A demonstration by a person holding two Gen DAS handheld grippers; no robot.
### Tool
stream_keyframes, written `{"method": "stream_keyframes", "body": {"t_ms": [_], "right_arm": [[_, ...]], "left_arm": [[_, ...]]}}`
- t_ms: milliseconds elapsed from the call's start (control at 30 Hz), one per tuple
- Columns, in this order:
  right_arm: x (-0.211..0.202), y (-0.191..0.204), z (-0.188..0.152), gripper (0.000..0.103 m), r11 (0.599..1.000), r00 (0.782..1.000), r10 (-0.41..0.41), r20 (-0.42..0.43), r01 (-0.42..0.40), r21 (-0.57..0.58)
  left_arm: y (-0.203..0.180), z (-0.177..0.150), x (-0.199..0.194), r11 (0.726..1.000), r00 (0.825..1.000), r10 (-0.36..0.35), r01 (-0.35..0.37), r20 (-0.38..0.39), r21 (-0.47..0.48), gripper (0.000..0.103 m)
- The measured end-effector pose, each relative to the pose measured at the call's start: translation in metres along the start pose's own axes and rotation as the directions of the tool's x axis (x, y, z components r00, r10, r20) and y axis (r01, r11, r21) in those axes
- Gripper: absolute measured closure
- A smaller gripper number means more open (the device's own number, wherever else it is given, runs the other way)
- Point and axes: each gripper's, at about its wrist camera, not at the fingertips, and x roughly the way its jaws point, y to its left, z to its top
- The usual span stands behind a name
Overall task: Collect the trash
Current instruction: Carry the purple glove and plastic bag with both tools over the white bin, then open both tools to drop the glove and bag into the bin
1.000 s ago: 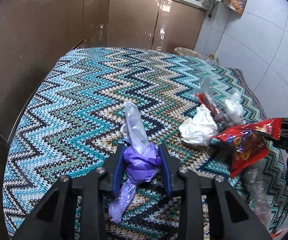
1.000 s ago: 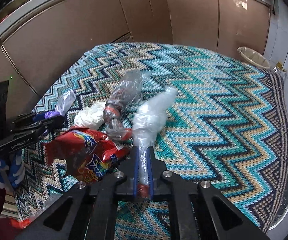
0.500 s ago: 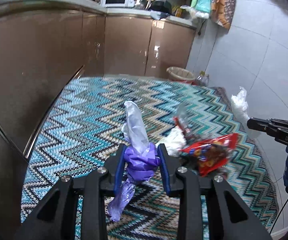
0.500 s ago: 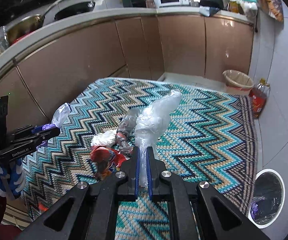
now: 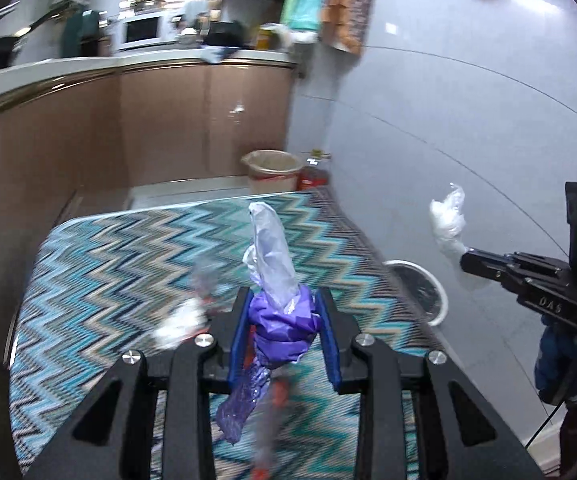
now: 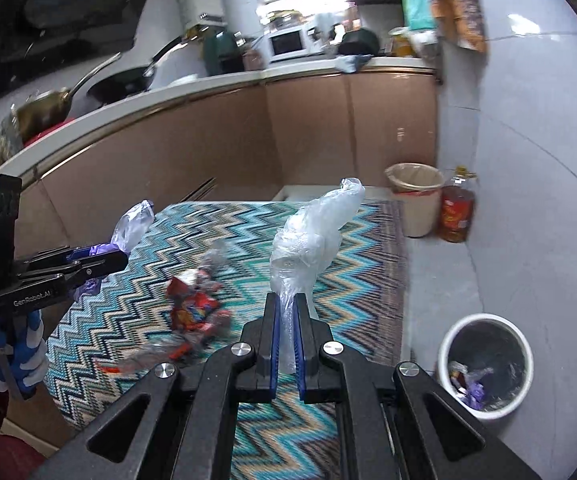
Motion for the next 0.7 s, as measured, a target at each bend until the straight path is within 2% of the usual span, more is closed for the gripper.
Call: {"method": "stream_keyframes", "body": {"t_ms": [167, 367, 533, 700], "right_arm": [[-0.030, -0.050, -0.014, 0.097, 0.994, 0.997, -0.073, 0.035, 0.070, 0.081], [-0.041, -0.119, -0.030, 0.097, 0.972, 0.987, -0.159, 0.025, 0.152, 0.180], [-0.030, -0.180, -0.043, 0.096, 0.944, 0.977, -0.212, -0.023, 0.211, 0.254], [-0.011, -0.235, -0.052, 0.096, 0.918, 0.968, -0.239, -0.080, 0.252, 0.305]], "left_arm": [[-0.063, 0.024, 0.036, 0.996, 0.997, -0.062, 0.064, -0.042, 0.057, 0.073], [-0.141, 0.047, 0.102, 0.988, 0.989, -0.098, 0.110, -0.113, 0.107, 0.073], [-0.202, 0.060, 0.172, 0.978, 0.975, -0.118, 0.147, -0.186, 0.146, 0.073], [-0.242, 0.063, 0.239, 0.975, 0.963, -0.112, 0.155, -0.244, 0.162, 0.073]]}}
